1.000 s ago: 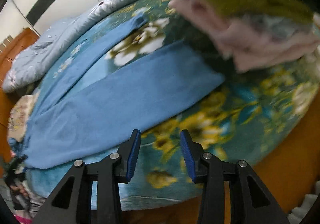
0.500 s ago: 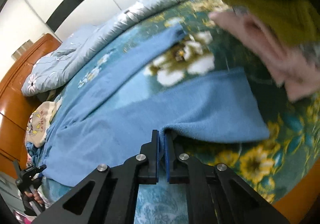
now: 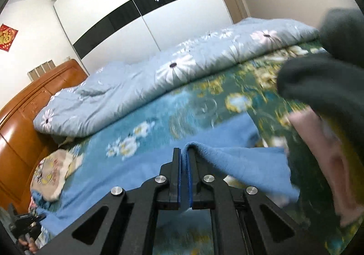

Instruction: Fold clothes

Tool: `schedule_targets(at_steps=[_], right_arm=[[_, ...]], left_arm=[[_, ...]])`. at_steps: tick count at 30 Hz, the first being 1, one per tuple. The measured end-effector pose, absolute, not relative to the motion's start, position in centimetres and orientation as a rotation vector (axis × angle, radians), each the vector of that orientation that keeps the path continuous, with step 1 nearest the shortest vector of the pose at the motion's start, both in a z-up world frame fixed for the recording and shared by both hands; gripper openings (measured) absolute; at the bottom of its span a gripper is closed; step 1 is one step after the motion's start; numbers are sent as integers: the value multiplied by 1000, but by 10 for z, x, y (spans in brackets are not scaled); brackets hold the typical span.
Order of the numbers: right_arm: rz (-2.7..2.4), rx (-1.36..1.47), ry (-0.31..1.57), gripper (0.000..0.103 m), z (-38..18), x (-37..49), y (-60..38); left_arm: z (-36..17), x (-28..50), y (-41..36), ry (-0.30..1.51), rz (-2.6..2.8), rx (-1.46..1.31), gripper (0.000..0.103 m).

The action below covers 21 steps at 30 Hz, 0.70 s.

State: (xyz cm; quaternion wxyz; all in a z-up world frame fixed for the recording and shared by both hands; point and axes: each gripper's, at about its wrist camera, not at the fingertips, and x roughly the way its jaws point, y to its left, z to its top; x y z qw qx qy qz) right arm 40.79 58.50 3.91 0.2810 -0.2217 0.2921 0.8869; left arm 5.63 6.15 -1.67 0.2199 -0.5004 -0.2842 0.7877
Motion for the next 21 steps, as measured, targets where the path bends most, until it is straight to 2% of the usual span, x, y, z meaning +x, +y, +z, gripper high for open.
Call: schedule_targets(at_steps=[7,10,13,21], right_arm=[[2264,-613,655,3,41,345,638],[2254,-703,689,3,23,326,655],[2303,-757,686,3,9,321,650],[2386,-968,592,5,-8,290,620]], left_arm=[[-14,7,99,-782,2164,-1423,8],[-22,-10,115,-744,2155,-1469,8],[-30,-15,124,-692,2180,-1500,9],[-36,-7,122,-686,2200,-1495,9]])
